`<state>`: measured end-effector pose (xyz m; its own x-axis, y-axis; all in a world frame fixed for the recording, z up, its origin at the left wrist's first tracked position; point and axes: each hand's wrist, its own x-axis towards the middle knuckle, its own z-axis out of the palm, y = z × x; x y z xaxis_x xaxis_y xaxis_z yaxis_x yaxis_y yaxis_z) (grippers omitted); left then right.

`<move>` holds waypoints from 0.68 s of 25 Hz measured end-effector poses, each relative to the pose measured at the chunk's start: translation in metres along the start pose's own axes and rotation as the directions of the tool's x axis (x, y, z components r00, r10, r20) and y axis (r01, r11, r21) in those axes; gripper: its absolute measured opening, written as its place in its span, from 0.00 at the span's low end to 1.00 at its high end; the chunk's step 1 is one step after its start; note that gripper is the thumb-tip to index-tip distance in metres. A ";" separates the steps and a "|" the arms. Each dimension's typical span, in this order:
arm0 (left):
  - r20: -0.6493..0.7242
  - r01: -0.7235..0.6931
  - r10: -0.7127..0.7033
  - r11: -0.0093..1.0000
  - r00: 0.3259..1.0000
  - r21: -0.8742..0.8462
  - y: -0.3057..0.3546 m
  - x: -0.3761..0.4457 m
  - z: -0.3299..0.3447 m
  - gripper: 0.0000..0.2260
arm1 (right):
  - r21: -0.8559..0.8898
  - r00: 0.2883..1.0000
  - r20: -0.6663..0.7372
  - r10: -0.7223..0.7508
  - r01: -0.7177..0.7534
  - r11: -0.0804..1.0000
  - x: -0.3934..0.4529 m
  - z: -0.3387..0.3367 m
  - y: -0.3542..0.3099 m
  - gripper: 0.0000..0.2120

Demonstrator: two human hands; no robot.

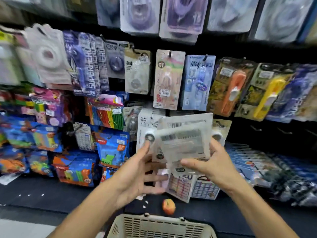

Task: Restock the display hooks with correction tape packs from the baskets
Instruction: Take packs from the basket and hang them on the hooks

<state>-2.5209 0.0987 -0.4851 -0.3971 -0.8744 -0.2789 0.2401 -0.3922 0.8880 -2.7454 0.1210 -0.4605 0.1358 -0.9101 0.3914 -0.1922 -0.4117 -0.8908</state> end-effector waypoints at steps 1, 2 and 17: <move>0.023 0.045 -0.044 0.997 0.999 -0.065 -0.005 -0.001 0.001 0.26 | -0.077 0.995 -0.006 -0.095 0.095 0.992 -0.006 0.006 0.007 0.28; 0.059 0.079 -0.072 0.988 0.996 -0.132 -0.010 0.001 0.002 0.27 | -0.227 0.977 0.006 -0.214 0.210 0.951 -0.009 0.011 0.015 0.28; 0.077 -0.148 0.165 0.972 0.983 -0.182 -0.015 0.018 0.015 0.25 | -0.646 0.953 -0.199 -0.227 0.046 0.762 -0.016 -0.012 0.031 0.26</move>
<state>-2.5452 0.0936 -0.4980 -0.4191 -0.9024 -0.1000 0.4538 -0.3036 0.8378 -2.7655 0.1217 -0.4919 -0.0207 -0.7830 0.6217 -0.7684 -0.3854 -0.5109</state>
